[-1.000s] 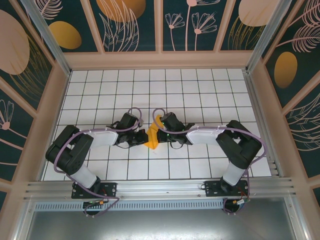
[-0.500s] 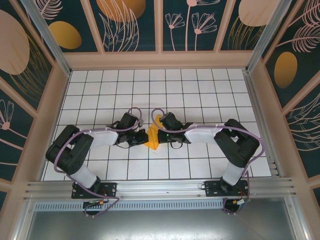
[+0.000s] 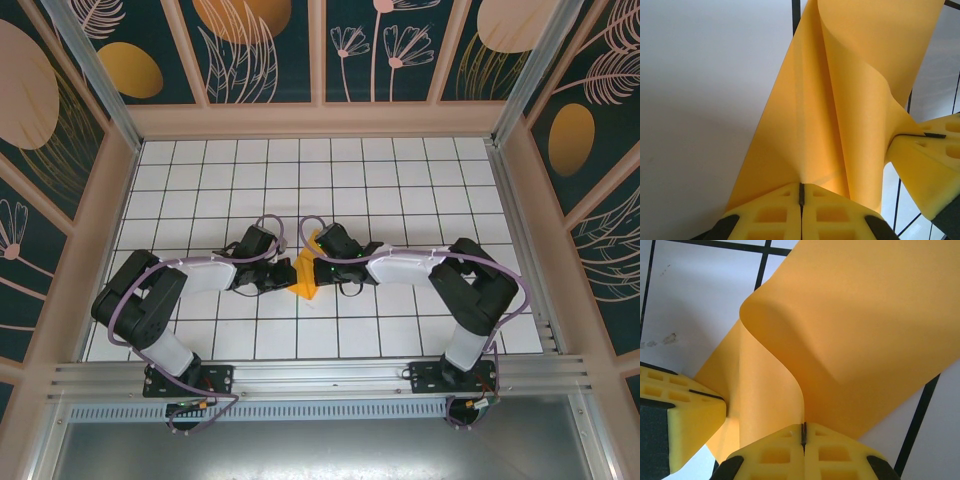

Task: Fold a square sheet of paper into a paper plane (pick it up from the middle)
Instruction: Fold the triangle a second time at the center of the table.

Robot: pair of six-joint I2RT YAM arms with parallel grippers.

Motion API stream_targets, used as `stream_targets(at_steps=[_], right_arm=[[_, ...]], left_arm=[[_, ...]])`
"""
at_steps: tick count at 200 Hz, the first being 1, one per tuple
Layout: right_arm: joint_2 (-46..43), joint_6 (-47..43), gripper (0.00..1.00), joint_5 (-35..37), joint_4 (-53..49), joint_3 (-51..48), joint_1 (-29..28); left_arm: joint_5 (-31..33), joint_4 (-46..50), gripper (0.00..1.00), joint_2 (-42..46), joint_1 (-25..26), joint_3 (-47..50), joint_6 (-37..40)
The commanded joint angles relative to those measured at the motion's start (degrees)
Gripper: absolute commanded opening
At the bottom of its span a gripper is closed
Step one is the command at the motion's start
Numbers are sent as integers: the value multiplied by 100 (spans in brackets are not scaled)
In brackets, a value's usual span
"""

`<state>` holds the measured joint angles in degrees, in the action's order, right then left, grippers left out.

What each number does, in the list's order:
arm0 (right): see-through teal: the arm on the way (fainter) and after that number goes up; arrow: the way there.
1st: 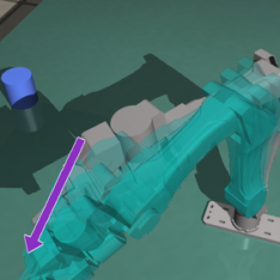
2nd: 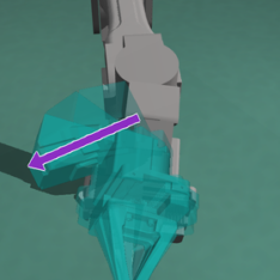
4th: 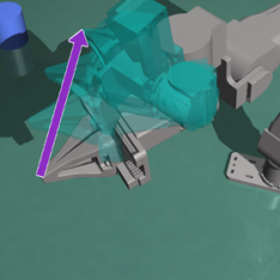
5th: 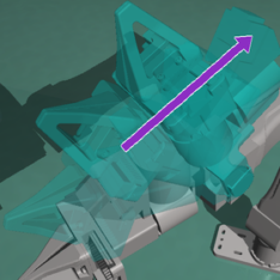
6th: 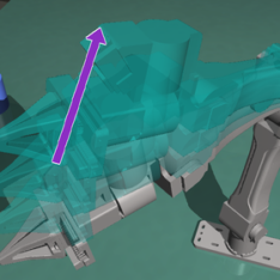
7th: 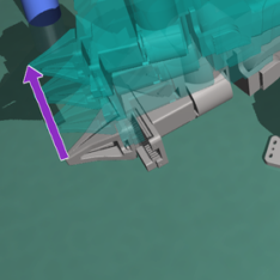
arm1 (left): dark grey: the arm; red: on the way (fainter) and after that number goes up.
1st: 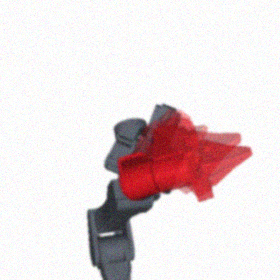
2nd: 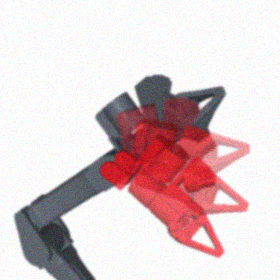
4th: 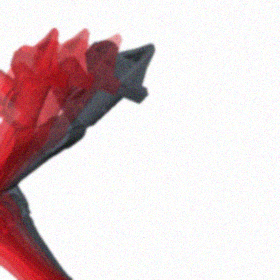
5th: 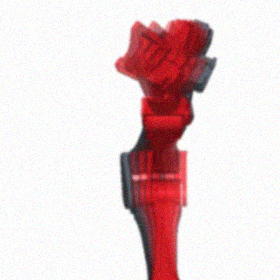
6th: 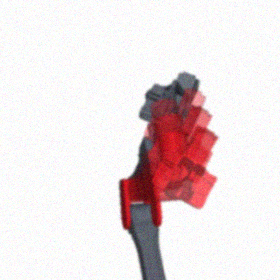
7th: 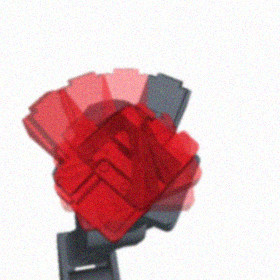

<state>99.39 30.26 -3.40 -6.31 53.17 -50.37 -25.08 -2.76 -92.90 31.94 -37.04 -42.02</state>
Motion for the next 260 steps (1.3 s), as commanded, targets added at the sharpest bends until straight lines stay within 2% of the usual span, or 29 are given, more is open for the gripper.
stream_targets(at_steps=[1, 260], right_arm=[[91, -134, 0, 306, -356, 204, -78], [356, -214, 0, 551, -609, 429, -131]], left_arm=[[126, 197, 6, -80, 29, -12, 124], [100, 181, 6, -75, 28, 0, 113]])
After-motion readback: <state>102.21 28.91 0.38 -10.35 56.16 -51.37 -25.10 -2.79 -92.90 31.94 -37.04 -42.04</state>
